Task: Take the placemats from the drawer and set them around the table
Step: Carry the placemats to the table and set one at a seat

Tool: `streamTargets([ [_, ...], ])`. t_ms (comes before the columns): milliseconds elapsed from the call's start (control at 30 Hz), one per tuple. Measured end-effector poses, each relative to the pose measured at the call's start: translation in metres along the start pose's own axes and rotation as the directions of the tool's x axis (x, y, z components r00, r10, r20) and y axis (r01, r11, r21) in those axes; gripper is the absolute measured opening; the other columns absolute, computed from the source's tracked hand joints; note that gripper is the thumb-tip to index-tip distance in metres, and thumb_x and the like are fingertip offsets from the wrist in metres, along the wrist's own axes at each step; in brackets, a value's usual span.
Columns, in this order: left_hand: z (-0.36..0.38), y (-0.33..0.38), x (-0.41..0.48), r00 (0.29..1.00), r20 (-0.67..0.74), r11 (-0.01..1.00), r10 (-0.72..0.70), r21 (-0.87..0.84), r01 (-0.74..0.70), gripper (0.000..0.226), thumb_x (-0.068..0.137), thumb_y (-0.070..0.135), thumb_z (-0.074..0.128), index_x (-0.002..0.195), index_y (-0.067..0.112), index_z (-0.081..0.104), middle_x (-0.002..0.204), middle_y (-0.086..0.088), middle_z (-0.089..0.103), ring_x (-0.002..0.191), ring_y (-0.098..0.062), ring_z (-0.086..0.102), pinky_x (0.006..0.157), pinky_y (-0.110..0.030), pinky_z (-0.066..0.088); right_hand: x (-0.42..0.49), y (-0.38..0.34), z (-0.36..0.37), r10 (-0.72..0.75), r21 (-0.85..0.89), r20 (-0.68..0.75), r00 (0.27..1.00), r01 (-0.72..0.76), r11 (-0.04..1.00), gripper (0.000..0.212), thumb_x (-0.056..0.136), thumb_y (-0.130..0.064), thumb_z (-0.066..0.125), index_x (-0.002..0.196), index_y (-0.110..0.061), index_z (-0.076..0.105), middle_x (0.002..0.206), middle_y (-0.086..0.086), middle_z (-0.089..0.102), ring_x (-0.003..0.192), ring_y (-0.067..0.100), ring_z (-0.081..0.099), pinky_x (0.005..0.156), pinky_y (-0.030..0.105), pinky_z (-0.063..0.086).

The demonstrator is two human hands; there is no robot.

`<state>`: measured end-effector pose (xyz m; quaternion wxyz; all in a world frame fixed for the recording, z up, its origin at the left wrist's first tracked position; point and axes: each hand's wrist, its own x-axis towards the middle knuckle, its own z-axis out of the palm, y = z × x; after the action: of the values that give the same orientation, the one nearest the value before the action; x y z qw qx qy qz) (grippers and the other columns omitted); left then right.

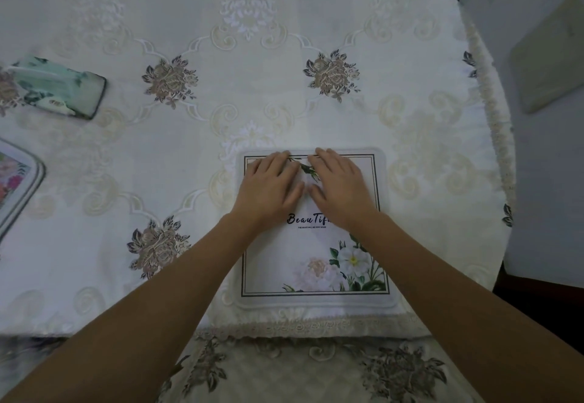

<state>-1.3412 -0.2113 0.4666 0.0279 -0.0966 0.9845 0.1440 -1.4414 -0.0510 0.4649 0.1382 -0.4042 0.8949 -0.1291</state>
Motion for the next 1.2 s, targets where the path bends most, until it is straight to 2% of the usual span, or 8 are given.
streamTargets([
  [133, -0.002, -0.017, -0.009, 0.999, -0.005, 0.999, -0.038, 0.024, 0.038, 0.054, 0.098, 0.047, 0.034, 0.137, 0.016, 0.053, 0.151, -0.008, 0.045, 0.138, -0.027, 0.040, 0.109, -0.045, 0.033, -0.012, 0.021, -0.008, 0.075, -0.008, -0.009, 0.997, -0.075, 0.997, 0.054, 0.098, -0.035, 0.043, 0.149, -0.019, 0.035, 0.159, 0.003, 0.028, 0.148, 0.023, 0.020, 0.120, 0.044, 0.017],
  [333, -0.010, -0.033, -0.023, 0.994, -0.004, 0.993, -0.114, -0.010, 0.114, 0.057, 0.096, 0.048, 0.033, 0.138, 0.015, 0.054, 0.150, -0.011, 0.045, 0.137, -0.030, 0.041, 0.105, -0.045, 0.035, -0.035, 0.050, -0.022, 0.194, 0.004, -0.024, 0.981, -0.193, 0.981, 0.058, 0.098, -0.030, 0.046, 0.150, -0.010, 0.032, 0.158, 0.012, 0.028, 0.145, 0.030, 0.024, 0.118, 0.047, 0.025],
  [533, -0.014, -0.023, -0.048, 0.990, 0.008, 0.989, -0.139, -0.044, 0.139, 0.054, 0.096, 0.047, 0.033, 0.131, 0.014, 0.058, 0.145, -0.014, 0.048, 0.132, -0.033, 0.044, 0.100, -0.047, 0.042, -0.059, 0.045, -0.020, 0.227, 0.035, -0.002, 0.974, -0.226, 0.973, 0.059, 0.098, -0.029, 0.046, 0.151, -0.010, 0.030, 0.160, 0.012, 0.024, 0.147, 0.029, 0.020, 0.119, 0.044, 0.022],
  [700, -0.009, -0.012, -0.104, 0.989, 0.042, 0.988, -0.143, -0.053, 0.145, 0.055, 0.097, 0.048, 0.032, 0.134, 0.013, 0.054, 0.146, -0.013, 0.045, 0.133, -0.032, 0.042, 0.098, -0.049, 0.046, -0.112, 0.038, -0.008, 0.213, 0.086, -0.027, 0.977, -0.210, 0.974, 0.055, 0.096, -0.025, 0.052, 0.147, -0.009, 0.038, 0.156, 0.014, 0.032, 0.144, 0.031, 0.027, 0.115, 0.048, 0.030],
  [933, 0.003, 0.008, -0.179, 0.989, 0.096, 0.992, -0.111, -0.046, 0.116, 0.056, 0.099, 0.047, 0.031, 0.137, 0.010, 0.050, 0.151, -0.015, 0.040, 0.136, -0.032, 0.039, 0.102, -0.046, 0.042, -0.202, 0.029, 0.002, 0.237, 0.123, 0.026, 0.971, -0.238, 0.963, 0.059, 0.098, -0.028, 0.051, 0.152, -0.014, 0.030, 0.160, 0.005, 0.023, 0.148, 0.025, 0.019, 0.120, 0.043, 0.021],
  [1200, -0.004, 0.020, -0.206, 0.987, 0.104, 0.992, -0.122, -0.031, 0.126, 0.056, 0.097, 0.050, 0.030, 0.131, 0.014, 0.056, 0.140, -0.011, 0.051, 0.128, -0.031, 0.048, 0.101, -0.045, 0.041, -0.221, 0.018, -0.002, 0.304, 0.153, 0.056, 0.951, -0.309, 0.939, 0.056, 0.097, -0.029, 0.053, 0.148, -0.012, 0.037, 0.157, 0.013, 0.029, 0.146, 0.029, 0.022, 0.119, 0.045, 0.022],
])
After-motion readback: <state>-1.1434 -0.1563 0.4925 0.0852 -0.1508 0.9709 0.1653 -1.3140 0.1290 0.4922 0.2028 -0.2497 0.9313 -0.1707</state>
